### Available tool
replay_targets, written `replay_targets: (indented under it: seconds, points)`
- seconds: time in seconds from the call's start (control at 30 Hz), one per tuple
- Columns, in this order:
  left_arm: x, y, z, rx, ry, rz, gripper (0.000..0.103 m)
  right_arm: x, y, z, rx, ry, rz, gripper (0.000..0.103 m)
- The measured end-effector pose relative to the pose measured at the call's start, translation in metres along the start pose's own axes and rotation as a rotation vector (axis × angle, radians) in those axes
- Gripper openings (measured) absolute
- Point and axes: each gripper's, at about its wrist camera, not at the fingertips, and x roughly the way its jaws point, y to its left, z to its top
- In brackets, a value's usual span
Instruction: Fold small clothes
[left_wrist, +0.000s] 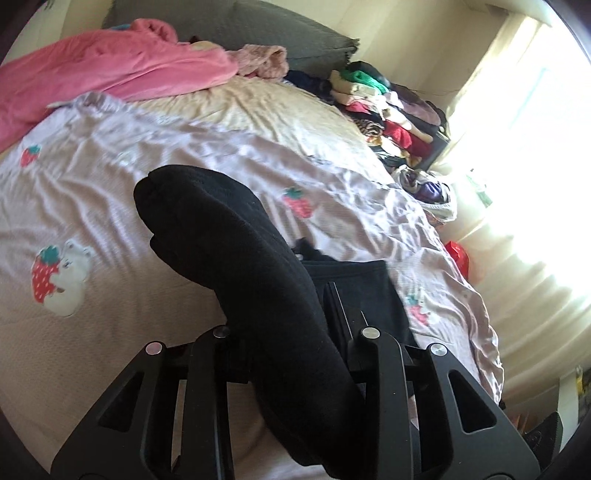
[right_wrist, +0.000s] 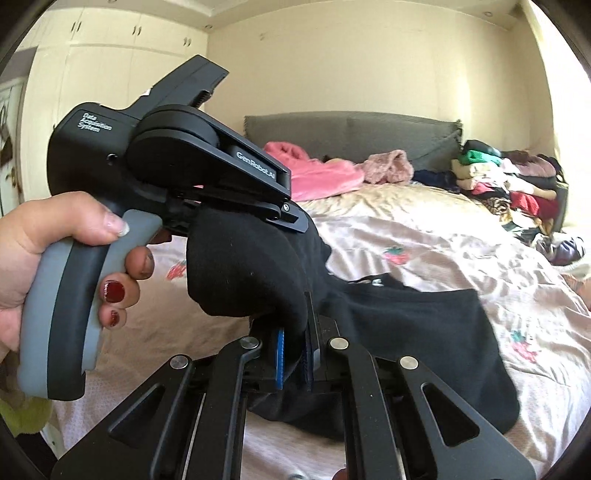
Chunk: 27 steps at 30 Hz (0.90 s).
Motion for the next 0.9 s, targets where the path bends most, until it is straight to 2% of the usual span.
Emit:
replay_targets:
  seconds: [0.27,0.47,0.9]
  points:
    - [0.014,-0.048,-0.001,0.046,0.022,-0.005,0.022,-0.032,-0.04,-0.006,0.074,-0.029,-0.037,0.007]
    - [0.036,-0.075,-0.01,0.088,0.043,0.009,0.022,-0.039,-0.063,-0.017,0.123,-0.02,-0.059,0.007]
    - [0.078,-0.087,-0.038,0.106,0.108,0.016,0.023,-0.03,-0.09,-0.053,0.209,0.05,-0.098,0.007]
